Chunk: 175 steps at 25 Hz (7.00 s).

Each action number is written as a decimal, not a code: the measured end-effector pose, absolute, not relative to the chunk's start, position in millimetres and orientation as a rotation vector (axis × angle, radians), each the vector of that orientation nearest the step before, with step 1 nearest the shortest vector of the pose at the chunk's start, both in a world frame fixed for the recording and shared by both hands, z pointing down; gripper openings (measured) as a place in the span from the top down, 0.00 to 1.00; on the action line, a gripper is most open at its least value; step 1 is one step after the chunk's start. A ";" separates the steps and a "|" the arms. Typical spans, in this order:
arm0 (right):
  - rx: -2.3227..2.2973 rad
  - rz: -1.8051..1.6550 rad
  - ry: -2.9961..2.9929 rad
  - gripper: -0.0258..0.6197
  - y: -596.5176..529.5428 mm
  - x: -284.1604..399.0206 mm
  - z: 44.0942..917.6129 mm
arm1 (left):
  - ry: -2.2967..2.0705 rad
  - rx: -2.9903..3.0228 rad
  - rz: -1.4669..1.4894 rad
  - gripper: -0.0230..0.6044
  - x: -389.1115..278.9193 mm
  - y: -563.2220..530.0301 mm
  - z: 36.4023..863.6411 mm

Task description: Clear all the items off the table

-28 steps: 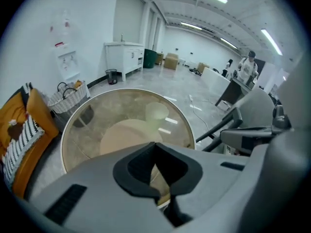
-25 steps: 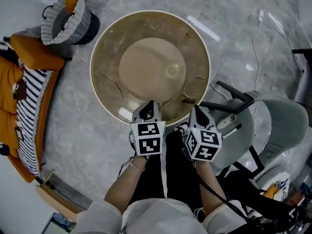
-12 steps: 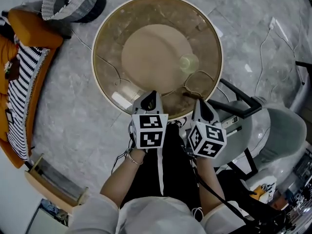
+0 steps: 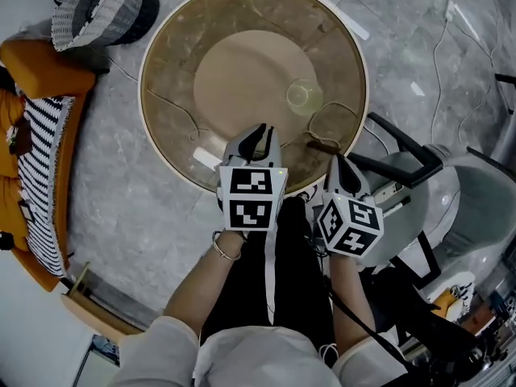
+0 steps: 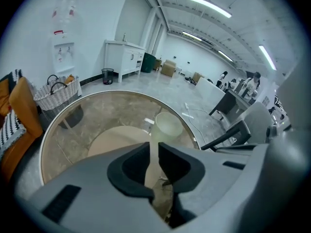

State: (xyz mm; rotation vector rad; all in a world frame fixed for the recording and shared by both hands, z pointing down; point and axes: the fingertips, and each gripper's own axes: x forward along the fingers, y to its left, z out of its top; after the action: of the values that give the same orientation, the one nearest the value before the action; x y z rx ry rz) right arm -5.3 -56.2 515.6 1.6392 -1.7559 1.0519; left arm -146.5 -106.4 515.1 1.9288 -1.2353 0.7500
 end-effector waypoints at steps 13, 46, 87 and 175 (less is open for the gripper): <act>1.715 1.148 -1.655 0.92 -70.3 21.3 538.3 | -1.196 1.935 0.819 0.80 -115.5 -165.5 537.9; 1.934 1.237 -1.534 0.92 -4.1 78.5 530.7 | -1.025 1.992 1.078 0.91 -68.0 -90.5 538.3; 2.642 1.559 -0.740 0.92 348.8 347.0 549.8 | -0.102 2.439 1.502 0.91 329.3 219.7 560.5; 1.834 0.215 -2.324 0.92 29.3 -34.9 61.4 | -1.639 2.403 0.177 0.95 -177.9 19.6 61.9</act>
State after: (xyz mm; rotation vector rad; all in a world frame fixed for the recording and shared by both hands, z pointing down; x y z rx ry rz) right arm -34.9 29.3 61.4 1.8340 -2.3244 0.2147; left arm -177.9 19.6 61.9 2.4030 -1.6393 0.1766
